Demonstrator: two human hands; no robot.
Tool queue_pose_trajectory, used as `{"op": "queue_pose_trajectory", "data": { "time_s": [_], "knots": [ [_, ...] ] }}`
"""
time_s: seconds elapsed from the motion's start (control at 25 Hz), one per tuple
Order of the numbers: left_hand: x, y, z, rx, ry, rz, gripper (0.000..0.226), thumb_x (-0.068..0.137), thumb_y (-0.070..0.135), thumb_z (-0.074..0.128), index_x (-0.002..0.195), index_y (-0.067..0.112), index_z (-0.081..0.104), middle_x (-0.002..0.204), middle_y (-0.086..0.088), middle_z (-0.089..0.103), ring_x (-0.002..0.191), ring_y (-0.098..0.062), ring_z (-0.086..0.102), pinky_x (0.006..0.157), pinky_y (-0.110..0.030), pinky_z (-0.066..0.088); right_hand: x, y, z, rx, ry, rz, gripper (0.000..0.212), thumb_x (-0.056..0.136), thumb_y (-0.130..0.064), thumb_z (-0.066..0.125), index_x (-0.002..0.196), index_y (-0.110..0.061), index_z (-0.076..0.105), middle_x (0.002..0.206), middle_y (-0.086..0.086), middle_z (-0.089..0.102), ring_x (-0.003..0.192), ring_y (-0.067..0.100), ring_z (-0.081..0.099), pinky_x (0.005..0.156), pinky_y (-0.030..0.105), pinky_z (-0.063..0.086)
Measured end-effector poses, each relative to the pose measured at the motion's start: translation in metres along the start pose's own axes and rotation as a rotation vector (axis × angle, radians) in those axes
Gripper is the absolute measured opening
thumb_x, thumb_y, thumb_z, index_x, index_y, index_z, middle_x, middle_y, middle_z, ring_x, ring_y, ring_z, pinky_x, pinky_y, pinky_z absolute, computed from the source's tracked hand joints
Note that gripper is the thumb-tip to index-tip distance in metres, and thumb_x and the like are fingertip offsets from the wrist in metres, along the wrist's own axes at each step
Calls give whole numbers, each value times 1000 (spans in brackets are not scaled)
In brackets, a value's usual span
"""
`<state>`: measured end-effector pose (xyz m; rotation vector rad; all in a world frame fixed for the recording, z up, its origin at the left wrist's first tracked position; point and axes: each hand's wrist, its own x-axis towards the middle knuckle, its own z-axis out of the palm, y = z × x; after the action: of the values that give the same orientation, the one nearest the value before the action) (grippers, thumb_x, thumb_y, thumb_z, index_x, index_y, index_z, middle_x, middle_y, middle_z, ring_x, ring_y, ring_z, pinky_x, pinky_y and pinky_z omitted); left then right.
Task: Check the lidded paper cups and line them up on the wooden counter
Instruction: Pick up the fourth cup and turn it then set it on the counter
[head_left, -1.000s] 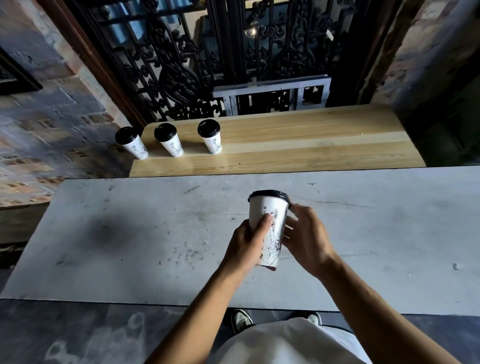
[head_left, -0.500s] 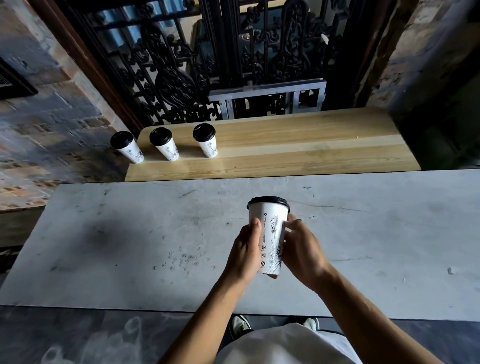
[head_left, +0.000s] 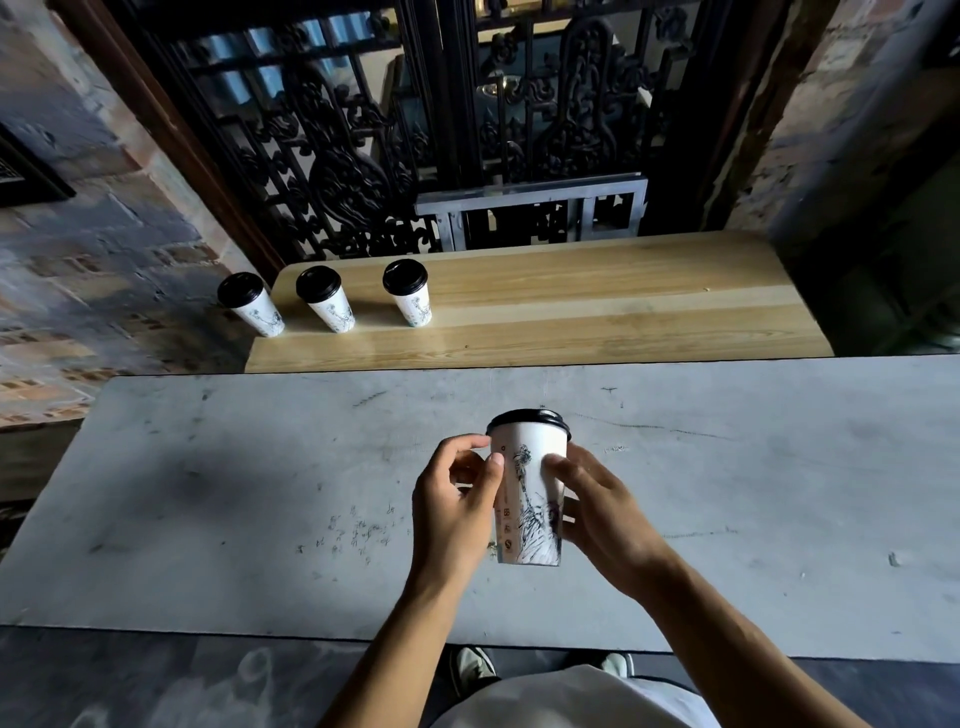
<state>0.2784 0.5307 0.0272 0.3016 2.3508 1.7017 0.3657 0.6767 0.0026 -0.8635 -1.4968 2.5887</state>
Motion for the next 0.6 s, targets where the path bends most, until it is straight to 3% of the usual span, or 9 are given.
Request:
{"op": "queue_pose_trajectory", "data": {
  "time_s": [0.04, 0.16, 0.36, 0.44, 0.52, 0.6],
  "knots": [
    [1, 0, -1, 4, -1, 39, 11, 90, 27, 71, 99, 33, 75, 90, 15, 73, 82, -8, 70, 78, -50, 63, -1, -1, 1, -22, -11, -6, 43, 93, -38, 66, 129, -16, 65, 118, 16, 77, 98, 30, 77, 80, 47, 64],
    [5, -1, -3, 27, -19, 57, 30, 94, 5, 67, 99, 32, 81, 98, 15, 74, 92, -15, 73, 81, -52, 62, -1, -2, 1, -74, -22, -25, 49, 91, -42, 71, 128, -10, 65, 119, 22, 74, 101, 30, 77, 78, 44, 63],
    [4, 2, -4, -25, -38, -6, 31, 91, 17, 68, 97, 46, 79, 101, 13, 74, 88, -8, 73, 83, -39, 62, 2, -6, 1, 16, 2, -4, 46, 88, -41, 73, 122, -10, 67, 107, 15, 75, 90, 32, 75, 81, 48, 61],
    [5, 2, -6, -13, -43, -12, 26, 88, 26, 69, 107, 41, 78, 103, 11, 73, 88, -5, 72, 86, -36, 62, 5, -6, -1, 70, -19, 5, 33, 97, -28, 56, 124, -18, 71, 105, 18, 75, 85, 33, 75, 82, 46, 60],
    [9, -2, -8, 11, -47, -32, 28, 92, 19, 71, 118, 26, 77, 107, 8, 72, 90, -5, 72, 87, -41, 63, 7, -5, -4, 55, -18, 14, 46, 103, -6, 38, 134, -26, 65, 99, 17, 79, 85, 30, 77, 79, 40, 63],
    [13, -5, -9, 18, -43, -50, 29, 94, 10, 70, 121, 19, 76, 111, 4, 73, 94, -11, 73, 85, -45, 64, 5, -8, -4, 14, -13, -3, 57, 101, 5, 38, 142, -32, 53, 97, 19, 78, 87, 28, 75, 79, 35, 63]
  ]
}}
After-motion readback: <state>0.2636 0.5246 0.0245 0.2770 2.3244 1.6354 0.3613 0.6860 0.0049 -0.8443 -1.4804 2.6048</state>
